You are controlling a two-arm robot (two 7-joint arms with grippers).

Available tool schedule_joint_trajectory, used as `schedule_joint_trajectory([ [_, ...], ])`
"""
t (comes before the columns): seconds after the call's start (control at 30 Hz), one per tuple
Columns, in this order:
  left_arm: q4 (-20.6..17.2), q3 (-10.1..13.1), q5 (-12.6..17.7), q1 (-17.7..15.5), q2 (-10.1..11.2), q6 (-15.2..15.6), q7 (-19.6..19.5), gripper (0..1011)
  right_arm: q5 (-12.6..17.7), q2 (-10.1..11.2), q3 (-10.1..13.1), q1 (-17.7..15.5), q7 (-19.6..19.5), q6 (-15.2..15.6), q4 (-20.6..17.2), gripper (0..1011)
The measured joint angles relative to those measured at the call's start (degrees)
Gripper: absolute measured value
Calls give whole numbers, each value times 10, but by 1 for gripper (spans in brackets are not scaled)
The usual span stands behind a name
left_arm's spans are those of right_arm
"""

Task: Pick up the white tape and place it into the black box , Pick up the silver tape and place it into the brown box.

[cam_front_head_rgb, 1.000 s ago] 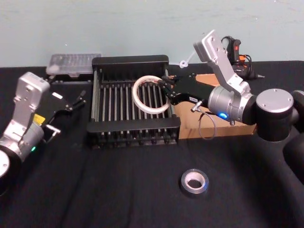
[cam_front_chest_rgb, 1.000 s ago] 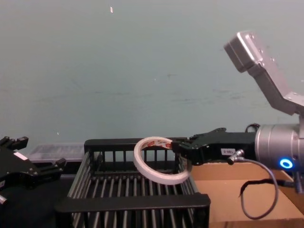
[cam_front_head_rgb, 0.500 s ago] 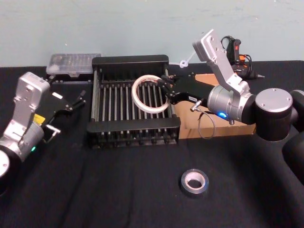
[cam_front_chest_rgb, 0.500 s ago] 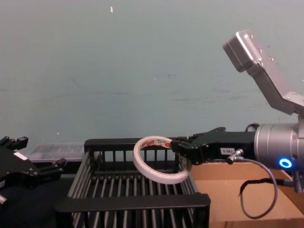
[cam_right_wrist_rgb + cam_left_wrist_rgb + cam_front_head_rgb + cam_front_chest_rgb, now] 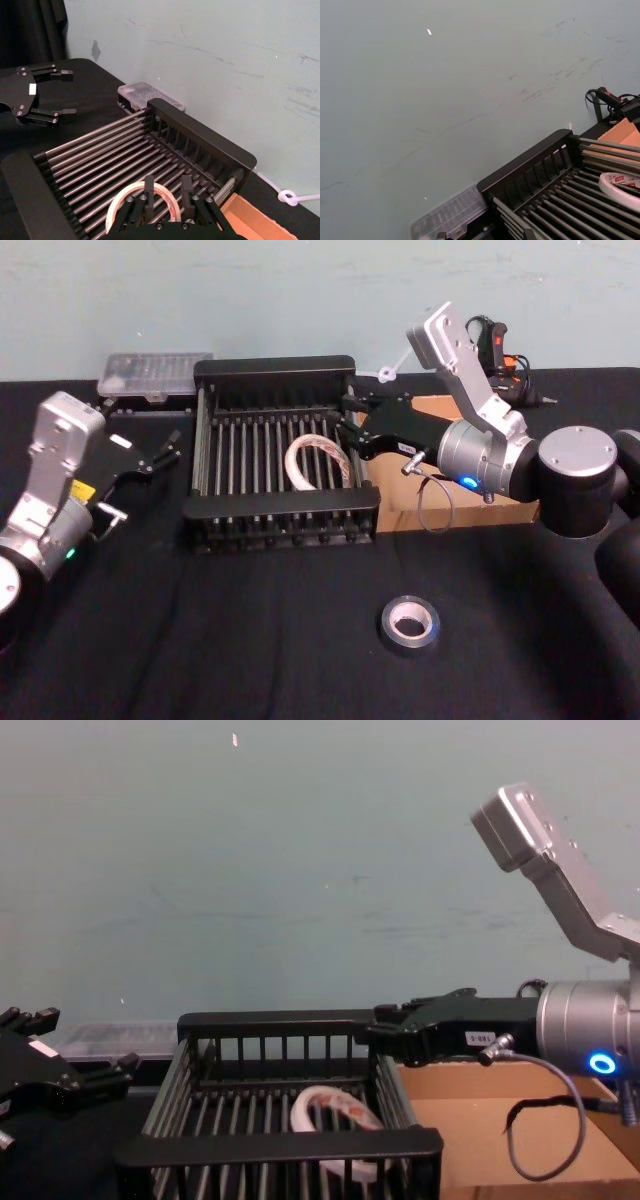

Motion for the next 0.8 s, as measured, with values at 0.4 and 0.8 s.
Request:
schedule_joint_trajectory([
  [0.4, 0, 0, 0, 0, 0, 0, 0, 1001, 1, 0, 0, 0, 0, 1, 0, 699],
  [0.8, 0, 0, 0, 0, 0, 0, 0, 1002, 1, 0, 0, 0, 0, 1, -1, 1003],
])
